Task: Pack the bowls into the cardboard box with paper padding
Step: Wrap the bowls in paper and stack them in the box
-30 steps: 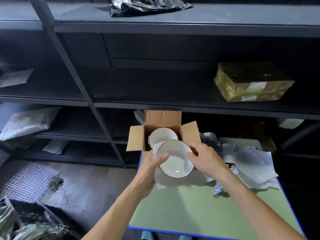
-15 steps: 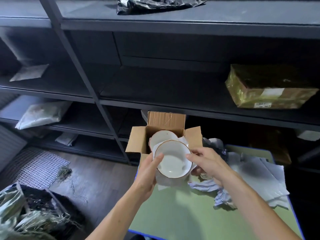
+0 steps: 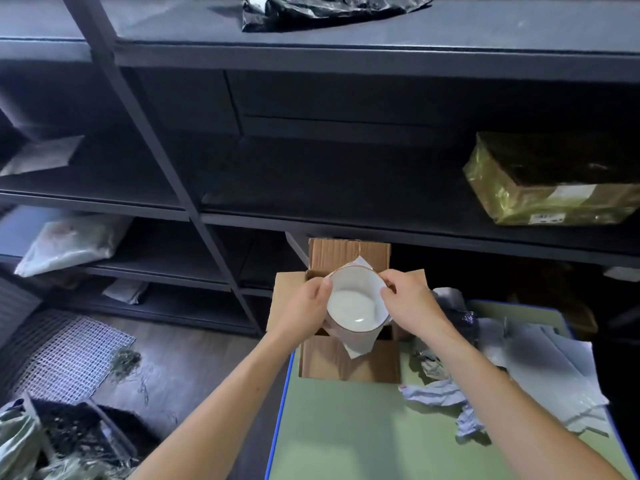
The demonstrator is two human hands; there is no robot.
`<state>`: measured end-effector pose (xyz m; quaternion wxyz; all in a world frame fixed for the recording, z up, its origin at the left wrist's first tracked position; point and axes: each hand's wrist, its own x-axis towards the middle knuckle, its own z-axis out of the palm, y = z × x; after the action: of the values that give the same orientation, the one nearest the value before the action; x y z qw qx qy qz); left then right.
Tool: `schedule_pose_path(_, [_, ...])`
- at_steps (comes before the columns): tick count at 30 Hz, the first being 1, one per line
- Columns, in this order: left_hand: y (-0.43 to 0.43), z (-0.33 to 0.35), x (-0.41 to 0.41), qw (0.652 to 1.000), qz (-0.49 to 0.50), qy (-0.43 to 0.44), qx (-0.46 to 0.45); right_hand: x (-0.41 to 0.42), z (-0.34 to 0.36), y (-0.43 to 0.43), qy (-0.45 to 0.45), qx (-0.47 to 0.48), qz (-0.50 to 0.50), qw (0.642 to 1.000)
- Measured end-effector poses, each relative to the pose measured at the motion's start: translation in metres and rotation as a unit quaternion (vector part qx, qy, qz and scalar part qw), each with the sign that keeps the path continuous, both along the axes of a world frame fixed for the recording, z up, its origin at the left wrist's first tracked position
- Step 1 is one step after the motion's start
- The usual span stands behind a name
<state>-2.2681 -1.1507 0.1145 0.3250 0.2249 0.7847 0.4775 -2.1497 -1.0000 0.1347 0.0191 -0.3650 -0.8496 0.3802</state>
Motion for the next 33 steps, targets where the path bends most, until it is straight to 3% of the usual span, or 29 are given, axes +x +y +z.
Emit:
schedule_pose_path(3, [0.008, -0.021, -0.029, 0.991, -0.003, 0.123, -0.058, -0.016, -0.009, 0.000, -0.024, 0.038, -0.012, 0.999])
schedule_pose_path(6, [0.012, -0.026, -0.038, 0.979, -0.031, 0.174, -0.098, -0.022, -0.017, -0.001, -0.068, 0.073, -0.014, 0.995])
schedule_pose_path(14, [0.020, -0.031, -0.043, 0.904, -0.123, 0.354, -0.208, -0.033, -0.044, -0.010, -0.103, 0.048, -0.038, 0.993])
schedule_pose_path(18, [0.024, -0.032, -0.049, 0.907, -0.128, 0.341, -0.211, -0.035, -0.050, -0.014, -0.127, 0.119, -0.030, 0.984])
schedule_pose_path(27, [0.028, -0.037, -0.046, 0.878, -0.188, 0.384, -0.216, -0.032, -0.070, -0.021, -0.106, 0.229, -0.010, 0.968])
schedule_pose_path(33, [0.029, -0.028, -0.045, 0.833, -0.218, 0.438, -0.258, -0.031, -0.072, -0.022, -0.150, 0.311, 0.023, 0.938])
